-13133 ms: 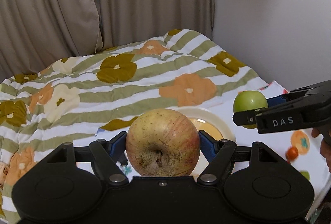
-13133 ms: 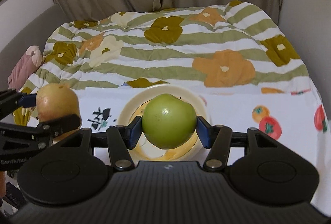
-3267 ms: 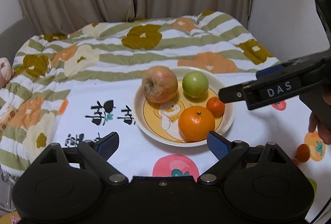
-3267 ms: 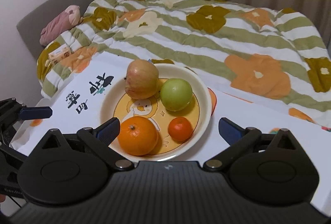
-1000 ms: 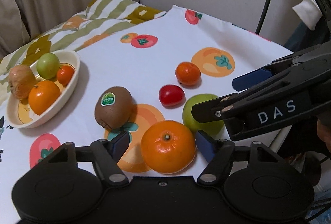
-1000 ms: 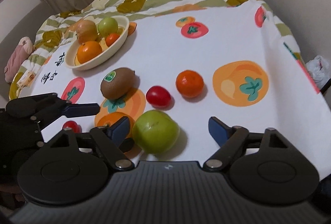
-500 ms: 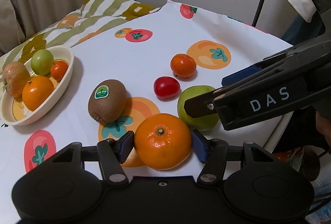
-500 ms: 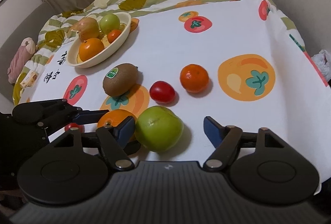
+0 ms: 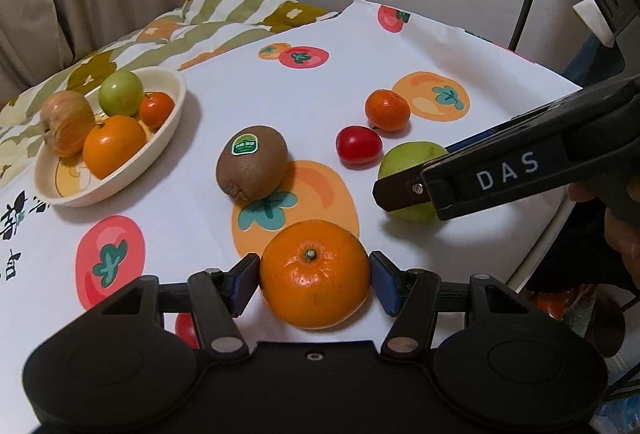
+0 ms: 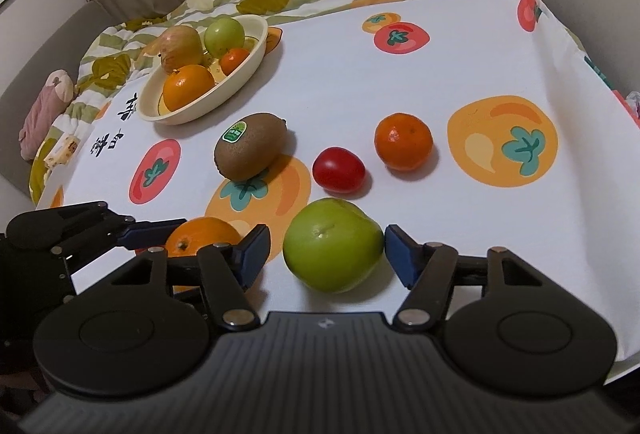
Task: Organize fruits
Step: 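Grasp a second orange with the left tool while the right tool grasps a green apple, then carry the orange and green apple to the bowl and lower them in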
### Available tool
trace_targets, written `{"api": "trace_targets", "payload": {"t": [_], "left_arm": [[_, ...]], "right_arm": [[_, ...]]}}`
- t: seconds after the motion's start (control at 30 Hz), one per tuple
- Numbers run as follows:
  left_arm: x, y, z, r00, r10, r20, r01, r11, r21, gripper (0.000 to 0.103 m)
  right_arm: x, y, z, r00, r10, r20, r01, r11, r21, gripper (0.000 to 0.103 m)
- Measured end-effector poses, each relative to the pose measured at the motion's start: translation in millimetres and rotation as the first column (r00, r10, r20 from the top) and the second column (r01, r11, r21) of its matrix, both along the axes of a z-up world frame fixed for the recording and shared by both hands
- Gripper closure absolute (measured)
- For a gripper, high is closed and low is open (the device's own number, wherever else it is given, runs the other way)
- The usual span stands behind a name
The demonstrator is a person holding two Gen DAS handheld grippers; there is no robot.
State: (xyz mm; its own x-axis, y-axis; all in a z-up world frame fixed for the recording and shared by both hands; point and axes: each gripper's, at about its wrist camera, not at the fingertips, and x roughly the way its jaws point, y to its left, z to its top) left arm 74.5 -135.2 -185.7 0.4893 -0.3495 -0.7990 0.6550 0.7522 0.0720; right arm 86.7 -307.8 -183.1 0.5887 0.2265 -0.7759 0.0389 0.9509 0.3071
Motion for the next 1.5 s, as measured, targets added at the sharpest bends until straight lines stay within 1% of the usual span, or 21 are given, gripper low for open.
{"api": "trace_targets", "payload": {"t": [0.07,0.13,0.3,0.43,0.57,0.8,0.97,1.13,1.23,1.37,1.5], "left_arm": [[-1,1,1,1.000,0.004,0.001,-0.004,1.000,-0.005,0.039],[-2,2,2,1.000,0.007,0.002,-0.007,1.000,-0.009,0.039],[-5,4,9,1.000,0.020,0.017,-0.020,0.999,-0.030,0.039],[-8,7,20,0.999,0.026,0.037,-0.024,0.999,-0.046,0.040],[-11,15,34,0.998,0.044,0.046,-0.041,0.997,-0.064,0.040],[-20,41,66,0.993,0.099,0.063,-0.092,0.991,-0.100,0.040],[-23,65,93,0.985,0.144,0.094,-0.131,0.983,-0.129,0.040],[-16,90,116,0.975,0.180,0.126,-0.161,0.975,-0.153,0.040],[-7,105,127,0.969,0.202,0.140,-0.178,0.970,-0.163,0.040],[8,120,133,0.959,0.233,0.158,-0.209,0.965,-0.158,0.040],[30,133,133,0.947,0.289,0.141,-0.266,0.950,-0.162,0.040]], "right_arm": [[1,2,-2,1.000,0.001,-0.011,-0.001,1.000,-0.012,0.027],[2,3,-5,1.000,-0.002,-0.023,0.001,1.000,-0.026,0.032],[0,4,-4,1.000,-0.005,-0.019,0.004,0.999,-0.035,0.032],[-5,8,3,1.000,-0.009,-0.011,0.009,0.999,-0.038,0.032],[-11,16,20,1.000,-0.007,0.012,0.007,0.999,-0.040,0.032],[-20,35,63,0.997,0.010,0.072,-0.006,0.998,-0.057,0.032],[-22,51,92,0.994,0.016,0.112,-0.009,0.998,-0.059,0.032],[-20,69,119,0.988,0.023,0.150,-0.013,0.998,-0.065,0.032],[-13,78,131,0.986,0.022,0.168,-0.013,0.998,-0.054,0.032],[4,90,140,0.980,0.051,0.192,-0.040,0.997,-0.059,0.032],[31,99,144,0.974,0.097,0.204,-0.086,0.994,-0.062,0.032]]}}
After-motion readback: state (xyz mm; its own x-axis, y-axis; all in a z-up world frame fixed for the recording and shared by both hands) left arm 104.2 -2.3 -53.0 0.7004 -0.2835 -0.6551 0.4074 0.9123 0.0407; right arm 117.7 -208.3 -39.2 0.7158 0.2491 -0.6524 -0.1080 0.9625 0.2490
